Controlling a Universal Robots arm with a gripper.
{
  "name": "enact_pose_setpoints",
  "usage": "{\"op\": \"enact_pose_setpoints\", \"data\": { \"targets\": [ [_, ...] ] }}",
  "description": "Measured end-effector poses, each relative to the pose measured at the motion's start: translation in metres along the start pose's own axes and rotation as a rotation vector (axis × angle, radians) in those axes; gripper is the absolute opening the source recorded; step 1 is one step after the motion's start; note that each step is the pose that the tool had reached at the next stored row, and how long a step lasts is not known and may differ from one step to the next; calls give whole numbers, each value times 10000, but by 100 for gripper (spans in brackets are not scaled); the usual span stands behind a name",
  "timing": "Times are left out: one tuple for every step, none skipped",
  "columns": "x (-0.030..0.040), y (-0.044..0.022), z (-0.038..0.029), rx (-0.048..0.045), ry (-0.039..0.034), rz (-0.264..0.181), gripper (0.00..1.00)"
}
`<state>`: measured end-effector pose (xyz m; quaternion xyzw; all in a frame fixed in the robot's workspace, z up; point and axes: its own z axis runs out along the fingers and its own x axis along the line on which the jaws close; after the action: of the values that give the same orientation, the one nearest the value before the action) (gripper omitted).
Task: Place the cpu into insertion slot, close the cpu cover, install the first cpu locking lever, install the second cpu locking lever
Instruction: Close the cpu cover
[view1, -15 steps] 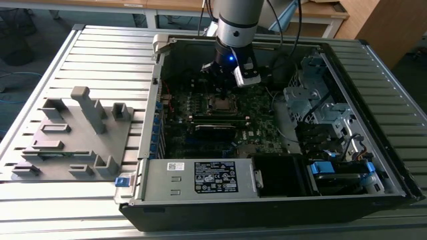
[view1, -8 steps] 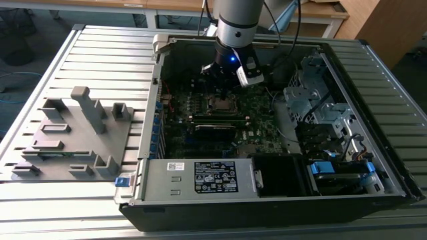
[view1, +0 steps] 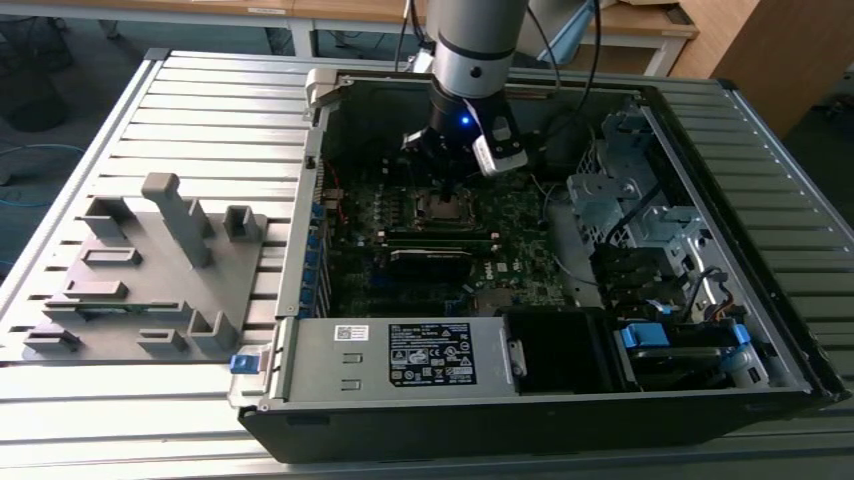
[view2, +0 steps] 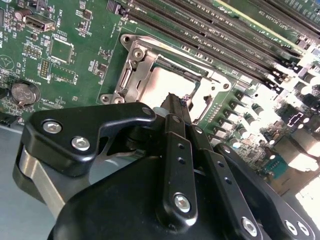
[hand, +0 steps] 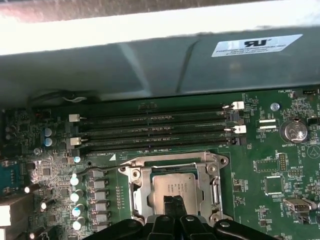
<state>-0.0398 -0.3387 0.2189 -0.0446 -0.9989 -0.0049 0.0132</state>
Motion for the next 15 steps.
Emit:
{"op": "enact_pose_setpoints", "data": {
  "targets": [
    [0, 0, 4, 1, 0, -52, 10],
    [0, 0, 8, 4, 2, -144, 10],
    [0, 0, 10, 8, 3, -269, 10],
    [0, 0, 11, 13, 4, -382, 10],
    [0, 0, 13, 15, 5, -489, 10],
    [0, 0, 14, 16, 5, -573, 10],
    [0, 0, 15, 18, 6, -649, 10],
    [0, 0, 15, 20, 7, -702, 10],
    [0, 0, 16, 20, 7, -720, 10],
    [0, 0, 16, 21, 7, -719, 10],
    [0, 0, 16, 20, 6, -720, 10],
    [0, 0, 16, 20, 6, -720, 10],
    [0, 0, 16, 20, 6, -720, 10],
    [0, 0, 16, 20, 6, -720, 10],
    [1, 0, 16, 21, 6, -721, 10]
  ]
}}
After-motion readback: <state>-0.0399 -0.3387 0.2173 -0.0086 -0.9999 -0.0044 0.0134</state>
